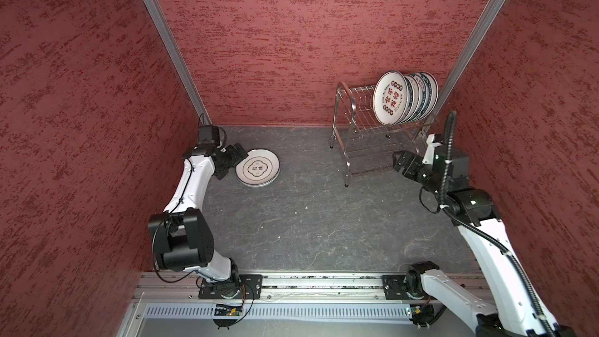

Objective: Unload the plates from the dish rack
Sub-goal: Place the plate among the plates, then pick up the plate from the dish rack.

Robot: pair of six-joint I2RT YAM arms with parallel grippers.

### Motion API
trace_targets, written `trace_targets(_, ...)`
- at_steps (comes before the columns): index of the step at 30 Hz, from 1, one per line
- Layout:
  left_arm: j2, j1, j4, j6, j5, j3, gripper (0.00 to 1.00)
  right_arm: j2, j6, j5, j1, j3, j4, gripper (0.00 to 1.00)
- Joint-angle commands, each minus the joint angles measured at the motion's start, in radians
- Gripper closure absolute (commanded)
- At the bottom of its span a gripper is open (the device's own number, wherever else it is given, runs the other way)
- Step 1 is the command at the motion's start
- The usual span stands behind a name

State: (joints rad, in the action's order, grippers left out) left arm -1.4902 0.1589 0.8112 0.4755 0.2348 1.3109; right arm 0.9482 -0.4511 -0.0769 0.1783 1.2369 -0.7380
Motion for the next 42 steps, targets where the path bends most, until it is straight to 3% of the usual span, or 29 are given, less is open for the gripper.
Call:
trace_targets(1,0.094,0.002,0.031,-0.019,0.019,-0.046,0.00,0.030,0.085,-0.033,-0.005,0.119,0.005,0.01)
trace_targets(9,0.274,-0.092,0.183,0.102,-0.173,-0.070,0.01,0.238,0.165,-0.048,-0.006,0.480,-0.002,0.01)
trace_targets(15,0.312,-0.136,0.274,0.105,-0.172,-0.092,0.01,0.570,0.166,0.024,-0.005,0.922,-0.231,0.01)
trace_targets(22,0.370,-0.120,0.252,0.080,-0.123,-0.157,0.01,0.794,0.183,0.048,-0.028,1.236,-0.363,0.01)
trace_targets(29,0.355,-0.090,0.217,0.048,-0.047,-0.173,0.01,0.852,0.180,0.081,-0.062,1.277,-0.370,0.01)
trace_targets(42,0.411,-0.093,0.201,0.029,-0.041,-0.177,0.01,0.899,0.189,0.150,-0.098,1.276,-0.350,0.01)
